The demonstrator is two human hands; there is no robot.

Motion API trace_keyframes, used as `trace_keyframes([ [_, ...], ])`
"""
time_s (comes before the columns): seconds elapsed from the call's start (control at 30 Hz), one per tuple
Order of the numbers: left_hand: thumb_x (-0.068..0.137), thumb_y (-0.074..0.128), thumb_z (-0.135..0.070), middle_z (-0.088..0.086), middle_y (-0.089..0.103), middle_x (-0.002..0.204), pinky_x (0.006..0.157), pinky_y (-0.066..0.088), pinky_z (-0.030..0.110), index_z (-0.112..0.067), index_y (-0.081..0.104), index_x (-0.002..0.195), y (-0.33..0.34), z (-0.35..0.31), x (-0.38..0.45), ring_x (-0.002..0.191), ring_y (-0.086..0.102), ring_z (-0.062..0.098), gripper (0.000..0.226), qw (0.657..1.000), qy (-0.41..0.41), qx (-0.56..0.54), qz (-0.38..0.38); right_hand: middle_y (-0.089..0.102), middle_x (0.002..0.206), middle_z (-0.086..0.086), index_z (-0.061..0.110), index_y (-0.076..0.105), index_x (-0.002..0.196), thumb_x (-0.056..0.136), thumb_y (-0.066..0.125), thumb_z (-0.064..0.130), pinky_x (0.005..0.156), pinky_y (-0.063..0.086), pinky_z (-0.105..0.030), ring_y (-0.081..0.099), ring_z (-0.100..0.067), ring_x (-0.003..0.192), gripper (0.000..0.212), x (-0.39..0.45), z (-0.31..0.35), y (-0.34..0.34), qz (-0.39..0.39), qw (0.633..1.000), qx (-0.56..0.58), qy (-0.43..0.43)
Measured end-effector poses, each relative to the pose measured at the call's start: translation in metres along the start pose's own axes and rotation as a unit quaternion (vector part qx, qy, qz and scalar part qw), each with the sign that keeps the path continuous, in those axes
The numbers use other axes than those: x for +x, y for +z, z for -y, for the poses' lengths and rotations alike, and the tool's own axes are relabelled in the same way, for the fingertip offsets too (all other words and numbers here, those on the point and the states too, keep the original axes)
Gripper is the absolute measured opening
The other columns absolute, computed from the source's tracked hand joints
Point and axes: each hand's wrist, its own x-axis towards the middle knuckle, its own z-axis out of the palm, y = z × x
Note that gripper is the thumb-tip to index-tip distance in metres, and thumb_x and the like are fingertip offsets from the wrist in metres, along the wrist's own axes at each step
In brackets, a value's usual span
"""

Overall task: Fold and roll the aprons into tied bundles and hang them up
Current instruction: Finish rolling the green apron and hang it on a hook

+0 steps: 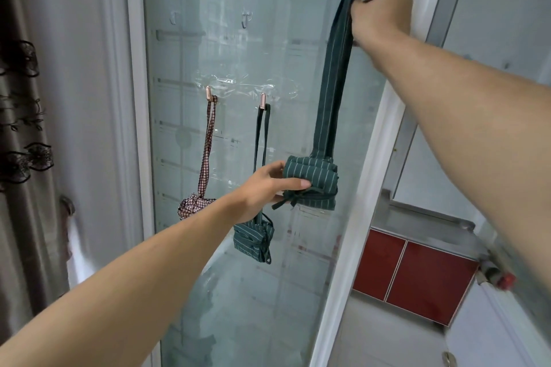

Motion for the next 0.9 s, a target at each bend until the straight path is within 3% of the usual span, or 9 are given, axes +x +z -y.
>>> trace_keyframes([
  [0.13, 0.086, 0.08, -0.027, 0.005, 0.074, 0.12, 0.098, 0.056, 0.04, -0.016, 0.063, 0.128, -0.006, 0.001, 0.001, 0.111, 0.071, 0.025, 0.047, 1.0, -0.02, 0.017, -0.016, 0.066, 0.109, 0.012, 0.033, 0.07, 0.106, 0.091, 0.066, 0.021, 0.077, 0.053, -0.03, 0.064, -0.01, 0.087, 0.019, 0.004, 0.002, -0.003, -0.006, 0.996, -0.077, -0.034],
  [0.27, 0.087, 0.08, -0.03, 0.007, 0.075, 0.112, 0.079, 0.061, 0.03, -0.015, 0.064, 0.121, 0.0, 0.002, 0.007, 0.09, 0.075, 0.019, 0.041, 0.998, -0.039, 0.011, -0.048, 0.073, 0.094, 0.011, 0.028, 0.076, 0.088, 0.082, 0.069, 0.01, 0.078, 0.057, -0.03, 0.07, -0.014, 0.089, 0.02, 0.011, 0.004, -0.005, 0.013, 0.989, -0.141, -0.036],
  [0.33, 0.088, 0.078, -0.033, 0.004, 0.073, 0.105, 0.079, 0.06, 0.03, -0.018, 0.061, 0.109, 0.004, -0.001, 0.01, 0.081, 0.073, 0.016, 0.031, 0.997, -0.053, 0.015, -0.055, 0.075, 0.093, 0.009, 0.027, 0.08, 0.089, 0.082, 0.07, 0.009, 0.078, 0.055, -0.028, 0.07, -0.013, 0.089, 0.022, 0.015, 0.007, -0.004, 0.032, 0.982, -0.177, -0.051],
  [0.4, 0.089, 0.078, -0.034, -0.007, 0.065, 0.097, 0.085, 0.056, 0.032, -0.023, 0.053, 0.108, 0.008, -0.002, 0.015, 0.082, 0.067, 0.011, 0.033, 0.996, -0.058, 0.024, -0.063, 0.077, 0.094, 0.008, 0.026, 0.081, 0.09, 0.082, 0.07, 0.007, 0.079, 0.054, -0.029, 0.071, -0.014, 0.091, 0.023, 0.019, 0.007, -0.004, 0.037, 0.974, -0.21, -0.078],
  [0.5, 0.089, 0.077, -0.035, -0.017, 0.053, 0.09, 0.081, 0.049, 0.025, -0.023, 0.05, 0.138, 0.012, -0.001, 0.019, 0.081, 0.057, 0.0, 0.057, 0.995, -0.039, 0.051, -0.082, 0.077, 0.094, 0.004, 0.021, 0.082, 0.092, 0.084, 0.071, 0.005, 0.08, 0.056, -0.032, 0.071, -0.018, 0.092, 0.022, 0.028, 0.006, -0.005, 0.049, 0.956, -0.265, -0.118],
  [0.57, 0.088, 0.078, -0.04, -0.015, 0.057, 0.094, 0.082, 0.053, 0.025, -0.015, 0.049, 0.146, 0.01, 0.002, 0.022, 0.086, 0.06, 0.004, 0.069, 0.993, -0.042, 0.067, -0.086, 0.077, 0.096, -0.001, 0.017, 0.081, 0.095, 0.085, 0.071, 0.003, 0.078, 0.054, -0.034, 0.071, -0.023, 0.093, 0.02, 0.029, 0.004, -0.004, 0.08, 0.933, -0.316, -0.156],
  [0.63, 0.084, 0.079, -0.049, -0.007, 0.068, 0.106, 0.087, 0.06, 0.032, -0.013, 0.054, 0.143, 0.009, 0.008, 0.025, 0.096, 0.069, 0.012, 0.073, 0.991, -0.064, 0.09, -0.07, 0.077, 0.099, -0.006, 0.013, 0.08, 0.098, 0.086, 0.071, 0.003, 0.078, 0.054, -0.035, 0.07, -0.029, 0.093, 0.019, 0.027, 0.001, -0.005, 0.104, 0.908, -0.359, -0.19],
  [0.8, 0.085, 0.077, -0.05, 0.005, 0.074, 0.115, 0.09, 0.061, 0.036, -0.018, 0.069, 0.12, 0.01, 0.02, 0.028, 0.101, 0.073, 0.021, 0.048, 0.989, -0.074, 0.117, -0.059, 0.071, 0.109, -0.016, 0.005, 0.073, 0.112, 0.087, 0.062, 0.001, 0.075, 0.053, -0.04, 0.067, -0.039, 0.094, 0.027, 0.01, -0.006, -0.008, 0.115, 0.872, -0.427, -0.209],
  [0.9, 0.082, 0.079, -0.052, 0.005, 0.073, 0.116, 0.083, 0.062, 0.031, -0.013, 0.066, 0.129, 0.008, 0.024, 0.029, 0.101, 0.072, 0.02, 0.062, 0.986, -0.088, 0.136, -0.051, 0.062, 0.118, -0.017, 0.005, 0.06, 0.124, 0.087, 0.067, 0.007, 0.073, 0.046, -0.039, 0.062, -0.039, 0.097, 0.037, -0.011, -0.007, -0.011, 0.105, 0.88, -0.417, -0.202],
])
